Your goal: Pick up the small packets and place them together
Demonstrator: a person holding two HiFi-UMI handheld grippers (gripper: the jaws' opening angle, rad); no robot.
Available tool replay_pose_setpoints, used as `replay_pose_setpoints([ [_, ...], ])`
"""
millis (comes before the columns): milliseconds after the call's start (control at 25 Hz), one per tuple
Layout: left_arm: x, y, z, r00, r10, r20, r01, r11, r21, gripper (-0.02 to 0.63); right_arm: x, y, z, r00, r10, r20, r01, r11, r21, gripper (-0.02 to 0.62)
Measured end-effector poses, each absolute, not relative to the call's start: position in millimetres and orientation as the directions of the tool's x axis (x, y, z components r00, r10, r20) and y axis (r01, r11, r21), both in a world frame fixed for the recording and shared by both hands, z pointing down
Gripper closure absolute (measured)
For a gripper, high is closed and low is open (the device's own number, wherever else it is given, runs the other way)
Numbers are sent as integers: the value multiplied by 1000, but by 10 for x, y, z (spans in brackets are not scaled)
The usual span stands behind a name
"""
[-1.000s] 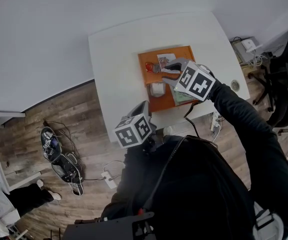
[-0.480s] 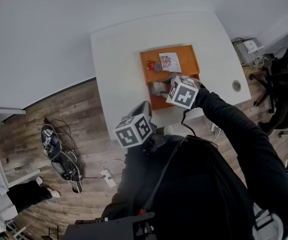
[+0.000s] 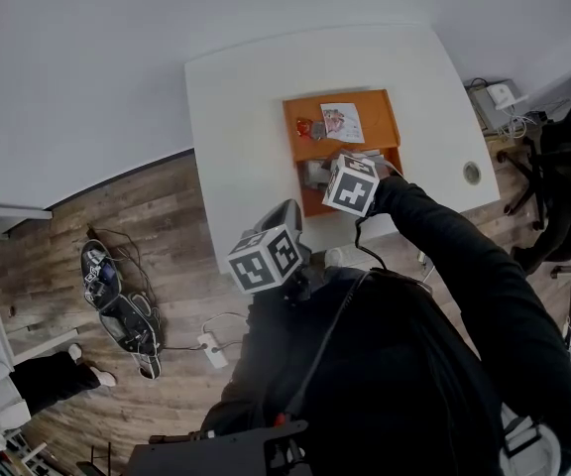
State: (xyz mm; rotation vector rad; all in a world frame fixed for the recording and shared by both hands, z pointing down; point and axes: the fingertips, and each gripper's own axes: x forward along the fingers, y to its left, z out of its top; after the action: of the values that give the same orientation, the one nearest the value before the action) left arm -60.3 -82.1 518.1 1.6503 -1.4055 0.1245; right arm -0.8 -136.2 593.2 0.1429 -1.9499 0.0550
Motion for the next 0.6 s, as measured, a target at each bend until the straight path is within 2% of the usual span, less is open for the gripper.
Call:
replay_pose_setpoints([
  [600,-581,-862,5180,355,-718,598,-810,83,581,607,-54,-1383,6030,-280,-168,945,-77,985,152,482],
])
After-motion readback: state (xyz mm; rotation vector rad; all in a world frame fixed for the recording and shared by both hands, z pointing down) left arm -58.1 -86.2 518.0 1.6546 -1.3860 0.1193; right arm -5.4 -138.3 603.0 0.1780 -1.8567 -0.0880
